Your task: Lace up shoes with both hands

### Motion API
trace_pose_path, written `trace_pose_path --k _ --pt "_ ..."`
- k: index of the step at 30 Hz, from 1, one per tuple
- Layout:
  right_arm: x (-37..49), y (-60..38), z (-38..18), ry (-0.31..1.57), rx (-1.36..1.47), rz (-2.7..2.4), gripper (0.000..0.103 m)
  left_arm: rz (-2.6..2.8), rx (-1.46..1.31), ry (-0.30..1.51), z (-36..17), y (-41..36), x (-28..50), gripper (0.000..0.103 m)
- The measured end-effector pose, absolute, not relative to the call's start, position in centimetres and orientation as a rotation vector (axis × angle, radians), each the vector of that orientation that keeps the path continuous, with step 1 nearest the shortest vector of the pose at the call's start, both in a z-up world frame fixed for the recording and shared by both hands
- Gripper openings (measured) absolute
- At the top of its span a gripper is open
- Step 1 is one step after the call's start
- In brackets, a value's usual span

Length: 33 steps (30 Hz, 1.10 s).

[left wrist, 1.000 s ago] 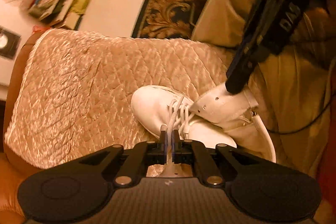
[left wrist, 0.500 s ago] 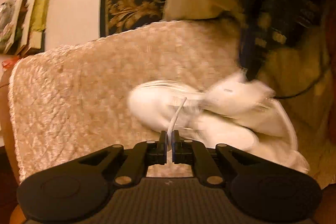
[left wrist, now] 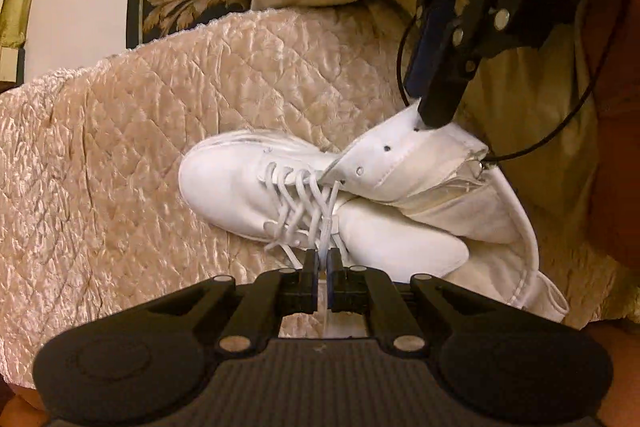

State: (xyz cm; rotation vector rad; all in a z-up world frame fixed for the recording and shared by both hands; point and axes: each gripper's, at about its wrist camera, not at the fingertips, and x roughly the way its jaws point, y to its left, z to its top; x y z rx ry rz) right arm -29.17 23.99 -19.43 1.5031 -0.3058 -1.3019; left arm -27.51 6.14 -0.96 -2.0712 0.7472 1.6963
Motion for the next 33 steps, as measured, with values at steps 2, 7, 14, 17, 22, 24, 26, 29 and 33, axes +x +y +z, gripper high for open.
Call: trace_pose_path --k 2,7,14,17,22,24,26,29,33 --pt "-29.1 24.0 -19.4 -0.307 1.500 -1.301 0.024 1.687 -2.077 0.735 -1.2 6.1 -27.6 0.003" --pt "-29.1 23.9 -19.3 -0.307 1.497 -1.307 0.024 1.687 -2.105 0.640 -1.5 5.2 -28.4 0.007" --pt "-29.2 24.1 -19.3 -0.319 1.494 -1.311 0.024 1.712 -2.174 0.505 -1.3 3.3 -29.6 0.007" --pt "-29.2 23.9 -19.3 -0.314 1.489 -1.308 0.024 1.668 -2.218 0.520 -1.6 3.8 -29.7 0.007" --pt "-29.2 24.0 -19.3 -0.316 1.486 -1.307 0.024 1.666 -2.281 0.440 -2.1 3.7 -30.9 0.007" --pt "-29.3 24.1 -19.2 -0.316 1.483 -1.310 0.024 1.710 -2.269 0.402 -1.9 3.5 -30.8 0.007" --pt "-29.3 24.1 -19.3 -0.319 1.483 -1.309 0.024 1.764 -2.252 0.365 -1.7 3.3 -30.5 0.007" --pt "-29.3 24.1 -19.2 -0.320 1.481 -1.309 0.024 1.875 -2.211 0.294 -1.2 2.8 -29.5 0.009" --pt "-29.3 24.0 -19.1 -0.318 1.465 -1.315 0.024 2.036 -2.138 0.167 -0.5 1.5 -27.9 0.011"
